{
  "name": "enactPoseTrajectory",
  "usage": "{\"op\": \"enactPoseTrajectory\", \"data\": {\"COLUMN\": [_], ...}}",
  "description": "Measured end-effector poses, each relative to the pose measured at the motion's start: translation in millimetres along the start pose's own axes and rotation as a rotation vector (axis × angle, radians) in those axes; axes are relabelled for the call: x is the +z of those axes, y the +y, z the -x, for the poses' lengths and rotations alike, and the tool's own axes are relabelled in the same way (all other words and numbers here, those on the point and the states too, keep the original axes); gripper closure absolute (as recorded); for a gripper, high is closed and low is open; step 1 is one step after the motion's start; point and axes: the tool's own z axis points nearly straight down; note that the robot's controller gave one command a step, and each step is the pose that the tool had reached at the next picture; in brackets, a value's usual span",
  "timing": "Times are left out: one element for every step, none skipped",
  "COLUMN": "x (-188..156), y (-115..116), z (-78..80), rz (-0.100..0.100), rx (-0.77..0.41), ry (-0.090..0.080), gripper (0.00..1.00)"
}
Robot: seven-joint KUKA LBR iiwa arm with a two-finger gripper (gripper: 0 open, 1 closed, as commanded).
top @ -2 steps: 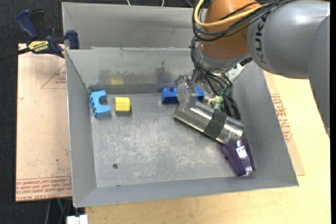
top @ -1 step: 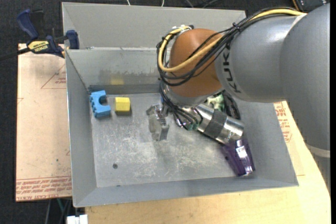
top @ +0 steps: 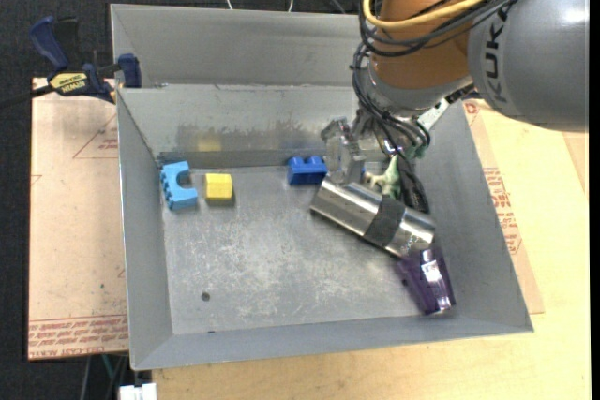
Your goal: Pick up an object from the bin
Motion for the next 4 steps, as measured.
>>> {"op": "enactPoseTrajectory", "data": {"x": [90.8, 61.1, 32.8, -15.3], "y": [3.3, -30.5, 22.5, -59.9], "z": [-101.1, -109.8, -133.6, -90.1], "rz": [0.014, 0.001, 0.018, -0.004], "rx": [-0.037, -0.141, -0.102, -0.109], "ry": [0.017, -0.010, 0.018, -0.015], "gripper": [1.00, 1.00, 1.00, 1.00]}}
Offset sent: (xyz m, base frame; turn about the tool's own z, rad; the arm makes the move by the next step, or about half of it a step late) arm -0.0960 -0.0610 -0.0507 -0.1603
